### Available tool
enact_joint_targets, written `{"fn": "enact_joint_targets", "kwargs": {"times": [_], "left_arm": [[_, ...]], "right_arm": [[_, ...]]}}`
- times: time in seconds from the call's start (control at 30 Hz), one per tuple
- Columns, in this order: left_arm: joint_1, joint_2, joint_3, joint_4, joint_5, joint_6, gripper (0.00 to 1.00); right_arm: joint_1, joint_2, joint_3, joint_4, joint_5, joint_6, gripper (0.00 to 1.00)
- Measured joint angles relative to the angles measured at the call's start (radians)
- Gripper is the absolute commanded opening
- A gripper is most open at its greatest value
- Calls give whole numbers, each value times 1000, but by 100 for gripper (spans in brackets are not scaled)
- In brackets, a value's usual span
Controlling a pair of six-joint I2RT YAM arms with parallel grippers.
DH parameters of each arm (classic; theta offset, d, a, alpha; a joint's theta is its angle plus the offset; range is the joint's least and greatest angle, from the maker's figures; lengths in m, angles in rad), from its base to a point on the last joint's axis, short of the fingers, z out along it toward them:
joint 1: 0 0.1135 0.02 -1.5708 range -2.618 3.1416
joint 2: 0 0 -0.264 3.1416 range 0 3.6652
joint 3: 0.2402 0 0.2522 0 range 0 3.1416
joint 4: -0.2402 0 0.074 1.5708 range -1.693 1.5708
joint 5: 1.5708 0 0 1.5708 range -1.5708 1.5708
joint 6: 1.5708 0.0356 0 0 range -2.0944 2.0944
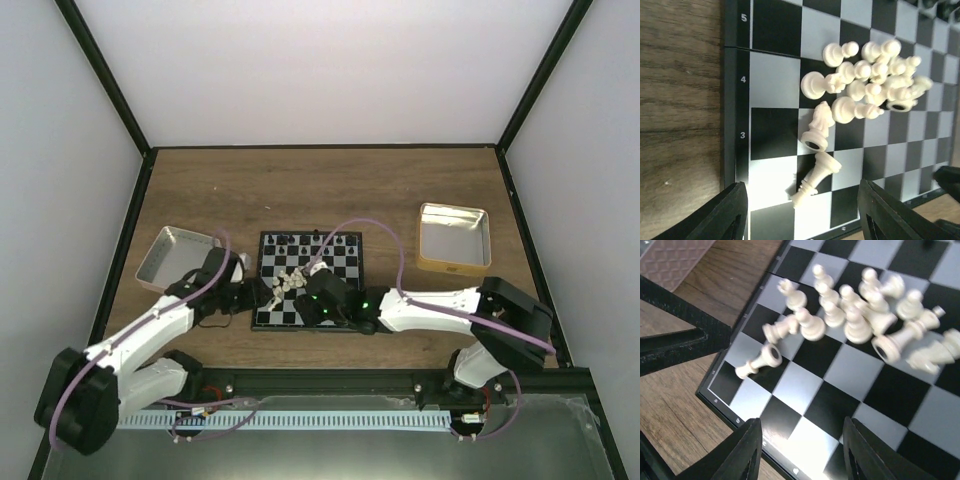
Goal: Set up the chess pieces on the board
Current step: Pick up the chess piece from the chessboard.
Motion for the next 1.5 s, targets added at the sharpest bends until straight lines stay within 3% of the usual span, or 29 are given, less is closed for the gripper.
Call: {"fn": "enact_joint_targets", "kwargs": {"times": [0.2, 0.4, 0.87, 1.13, 1.5], "left_arm": [[-119, 164, 72, 0, -92, 45, 57], [-197, 264, 131, -2, -153, 79, 39], [-336, 380, 202, -27, -281, 73, 33], [-356, 404, 222, -34, -323, 67, 25], [-370, 408, 223, -33, -332, 63, 31]], "right_arm": [[-11, -32, -61, -4, -3, 108, 46], [-11, -39, -85, -5, 2, 154, 46], [-11, -93, -140, -18, 48, 212, 46], [-11, -119, -162, -24, 62, 232, 46], [-11, -160, -186, -25, 63, 254, 46]]}}
